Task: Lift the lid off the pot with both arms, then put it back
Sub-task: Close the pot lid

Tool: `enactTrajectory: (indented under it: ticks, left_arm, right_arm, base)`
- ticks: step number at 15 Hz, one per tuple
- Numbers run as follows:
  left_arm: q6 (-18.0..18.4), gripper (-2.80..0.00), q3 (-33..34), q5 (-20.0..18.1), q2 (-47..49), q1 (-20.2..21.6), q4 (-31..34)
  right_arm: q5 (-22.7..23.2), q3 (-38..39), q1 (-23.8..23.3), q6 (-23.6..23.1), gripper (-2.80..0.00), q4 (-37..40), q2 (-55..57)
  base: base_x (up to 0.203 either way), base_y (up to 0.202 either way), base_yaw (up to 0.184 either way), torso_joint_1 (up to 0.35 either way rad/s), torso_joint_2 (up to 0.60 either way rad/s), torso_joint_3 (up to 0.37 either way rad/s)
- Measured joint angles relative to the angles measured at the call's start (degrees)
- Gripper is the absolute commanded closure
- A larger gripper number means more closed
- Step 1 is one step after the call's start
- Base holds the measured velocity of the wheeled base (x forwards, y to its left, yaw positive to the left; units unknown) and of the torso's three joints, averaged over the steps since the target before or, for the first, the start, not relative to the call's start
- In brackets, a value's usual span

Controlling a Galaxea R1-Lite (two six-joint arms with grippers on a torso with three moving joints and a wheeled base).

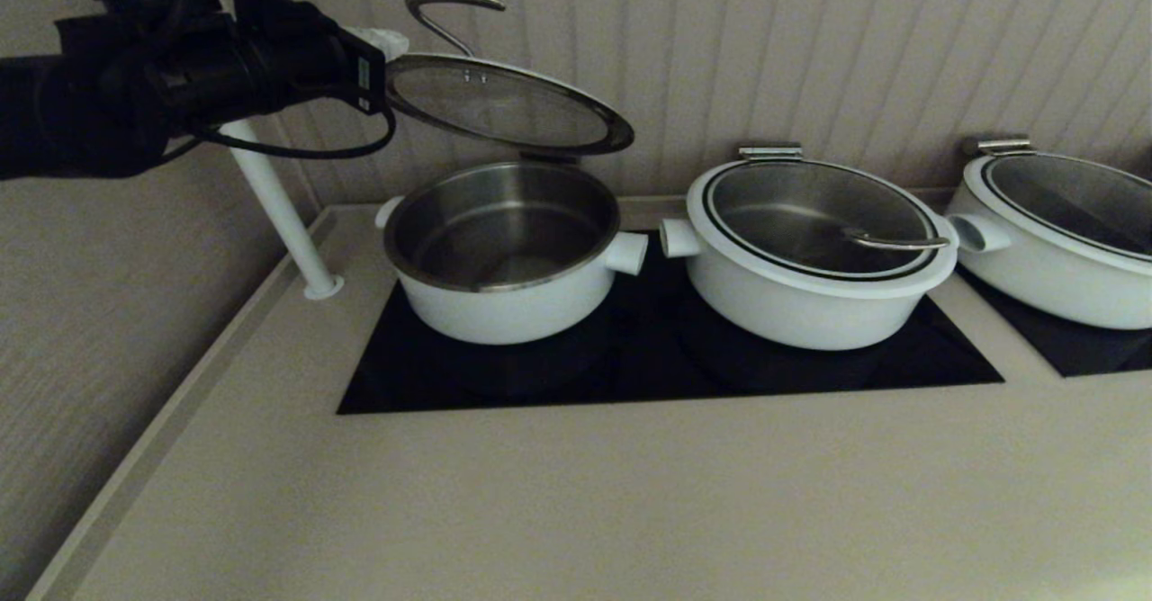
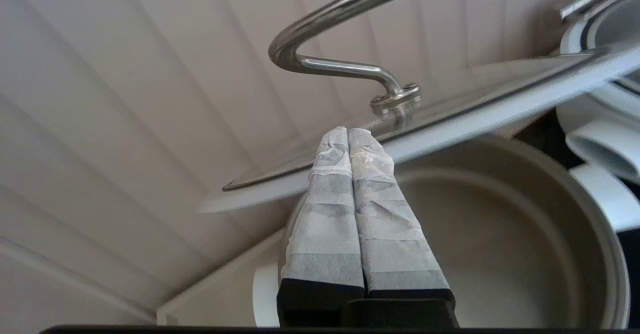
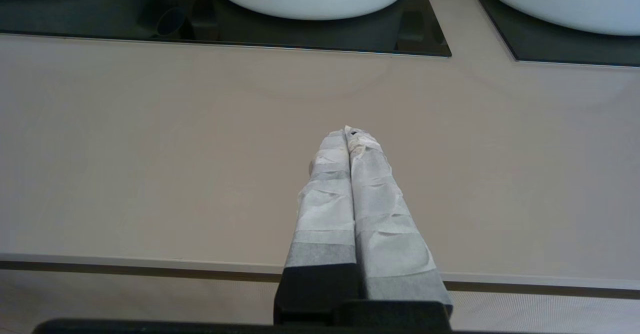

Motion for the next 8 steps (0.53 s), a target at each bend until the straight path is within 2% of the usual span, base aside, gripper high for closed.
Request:
enactTrajectory:
  ticks: [3,8]
  left_arm:
    - [0.0,0.0,3.4,0.0,-0.9,0.0,-2.7]
    - [0.0,0.0,7.0,0.1,-2.4,0.0,-2.8]
  right_arm:
    - [0.0,0.0,0.0,0.0,0.0,0.0,0.0]
    - [0.0,0.0,0.0,0.0,0.0,0.0,0.0]
  base:
    - [0.0,0.0,0.0,0.0,0.0,0.0]
    - [0.0,0.0,0.0,0.0,0.0,0.0]
